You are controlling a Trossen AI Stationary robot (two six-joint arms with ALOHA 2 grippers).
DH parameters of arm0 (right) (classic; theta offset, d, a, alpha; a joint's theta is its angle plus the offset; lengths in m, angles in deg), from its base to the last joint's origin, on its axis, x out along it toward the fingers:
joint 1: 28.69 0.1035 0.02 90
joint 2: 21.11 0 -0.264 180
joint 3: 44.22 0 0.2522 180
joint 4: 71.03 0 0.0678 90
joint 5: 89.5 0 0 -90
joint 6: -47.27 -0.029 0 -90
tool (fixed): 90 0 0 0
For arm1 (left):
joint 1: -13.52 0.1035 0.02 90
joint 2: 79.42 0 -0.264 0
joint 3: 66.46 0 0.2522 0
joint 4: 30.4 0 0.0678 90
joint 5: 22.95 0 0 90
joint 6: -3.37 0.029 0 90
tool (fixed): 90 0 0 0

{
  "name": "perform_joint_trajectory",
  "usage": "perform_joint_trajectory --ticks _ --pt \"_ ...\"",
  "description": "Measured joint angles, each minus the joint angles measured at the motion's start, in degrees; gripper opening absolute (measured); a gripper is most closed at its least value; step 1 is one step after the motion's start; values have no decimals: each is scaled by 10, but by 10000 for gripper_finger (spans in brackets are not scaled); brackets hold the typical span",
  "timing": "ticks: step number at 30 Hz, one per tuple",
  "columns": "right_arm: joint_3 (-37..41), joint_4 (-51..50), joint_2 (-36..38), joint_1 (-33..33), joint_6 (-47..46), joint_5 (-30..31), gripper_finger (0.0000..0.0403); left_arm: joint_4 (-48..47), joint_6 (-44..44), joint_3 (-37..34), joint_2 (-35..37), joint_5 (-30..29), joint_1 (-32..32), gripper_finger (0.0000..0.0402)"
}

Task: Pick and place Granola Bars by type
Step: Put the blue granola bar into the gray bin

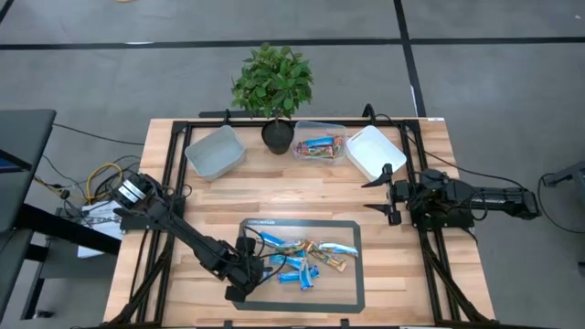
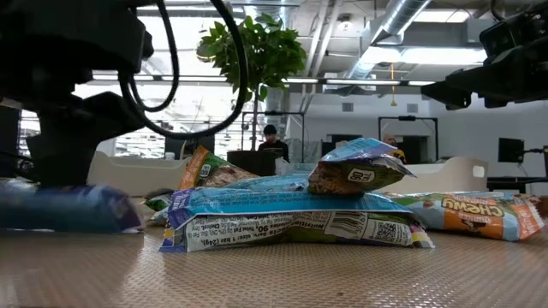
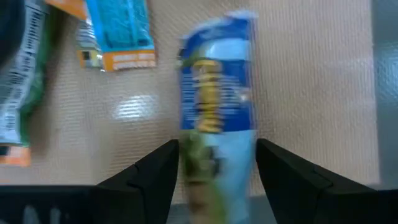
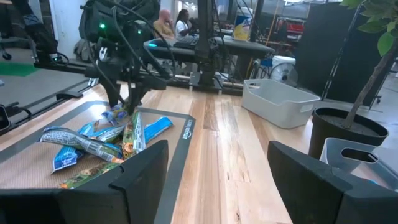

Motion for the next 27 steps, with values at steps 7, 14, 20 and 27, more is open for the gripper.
perform_joint_trajectory --ticks 7,14,20,27 --pt "0 0 0 0 0 0 270 3 -17 0 -4 -4 0 208" --pt "0 0 0 0 0 0 270 3 -23 0 -4 -5 -2 208" --pt "0 0 0 0 0 0 270 5 -23 0 -5 -3 -2 208" --pt "0 0 0 0 0 0 270 6 -21 2 -4 8 -1 180"
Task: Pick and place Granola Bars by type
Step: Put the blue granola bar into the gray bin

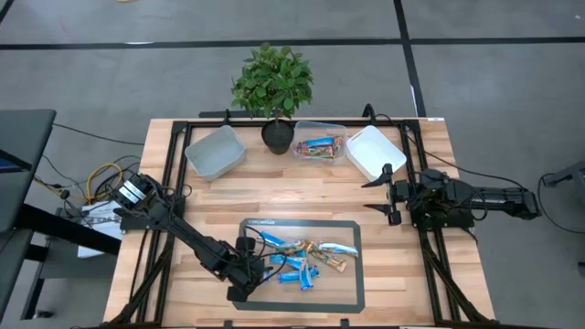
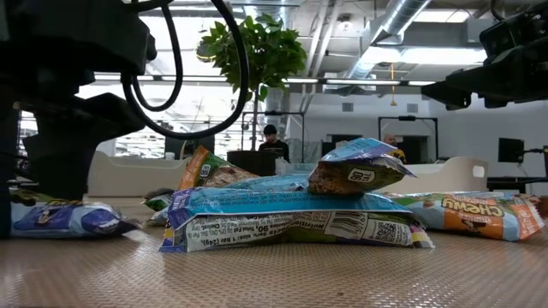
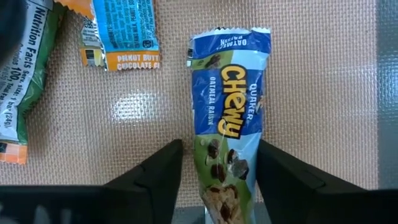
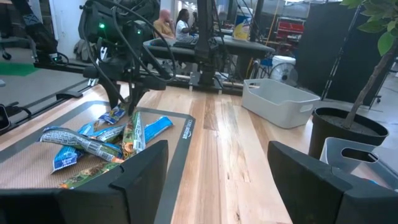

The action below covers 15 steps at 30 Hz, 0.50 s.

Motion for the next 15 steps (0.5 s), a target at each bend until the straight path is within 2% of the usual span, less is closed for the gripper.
perform_joint_trajectory --ticks 9,15 --pt "0 0 0 0 0 0 270 -4 21 8 -1 11 6 84" --pt "0 0 0 0 0 0 270 -7 42 12 2 16 17 43"
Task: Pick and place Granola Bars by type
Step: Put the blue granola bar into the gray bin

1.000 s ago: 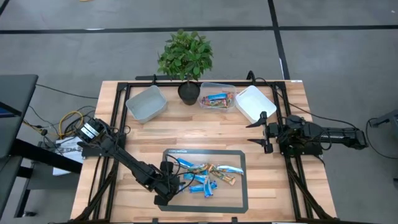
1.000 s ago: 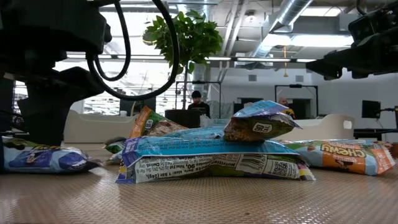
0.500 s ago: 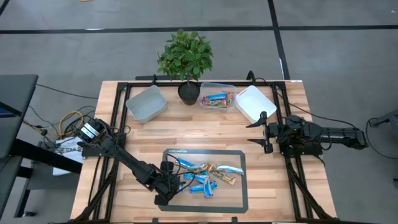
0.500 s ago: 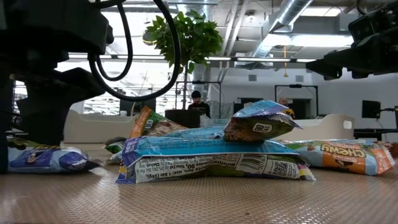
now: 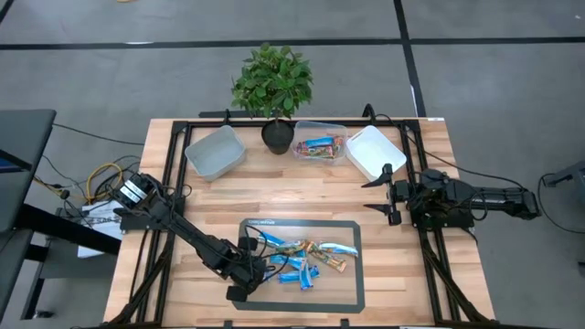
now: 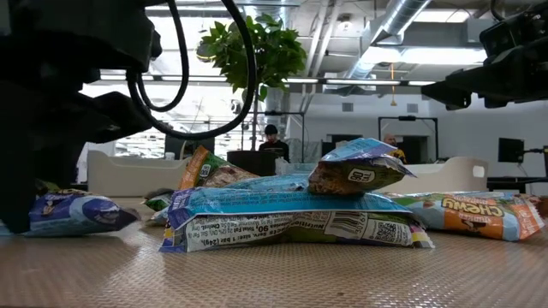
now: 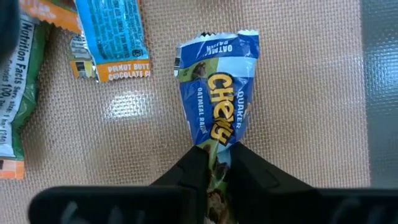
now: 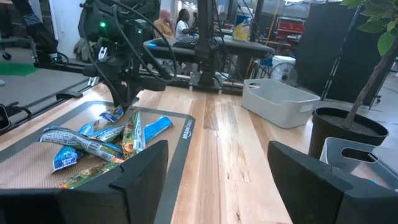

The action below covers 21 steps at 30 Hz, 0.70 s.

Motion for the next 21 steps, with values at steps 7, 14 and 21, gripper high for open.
perform_joint_trajectory --ticks 7,14,21 --pt "0 0 0 0 0 0 270 -31 33 14 55 -9 28 29" --pt "0 0 0 0 0 0 270 -109 64 15 137 -75 98 31" --pt "0 0 0 0 0 0 270 -186 72 15 207 -187 213 30"
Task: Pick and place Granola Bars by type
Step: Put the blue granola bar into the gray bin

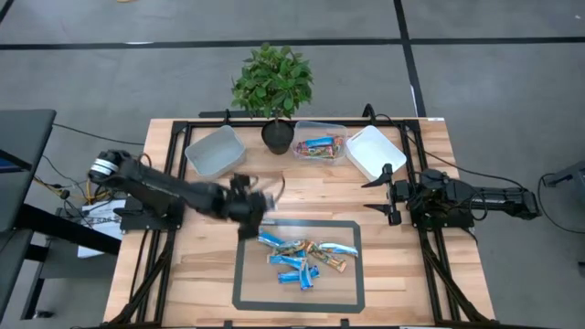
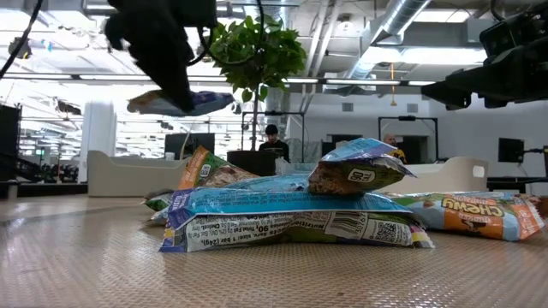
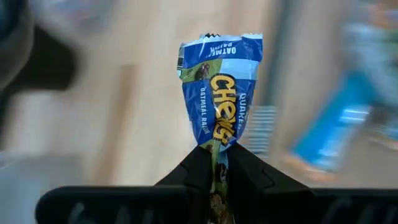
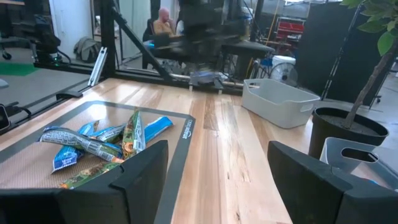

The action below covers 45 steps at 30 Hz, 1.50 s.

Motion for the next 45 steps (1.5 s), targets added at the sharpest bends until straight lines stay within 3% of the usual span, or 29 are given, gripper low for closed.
perform_joint_trajectory --ticks 7,12,21,27,38,45 --pt "0 0 0 0 0 0 270 -120 -33 0 37 -97 132 30" --pt "0 0 0 0 0 0 270 -194 -58 0 39 -128 225 30" --pt "0 0 0 0 0 0 270 -197 -3 -35 36 -175 329 30" --pt "0 0 0 0 0 0 270 -182 34 -69 36 -210 355 56" --pt "0 0 0 0 0 0 270 -128 34 -107 36 -195 363 193" --pt "0 0 0 0 0 0 270 -122 32 -107 43 -158 341 217"
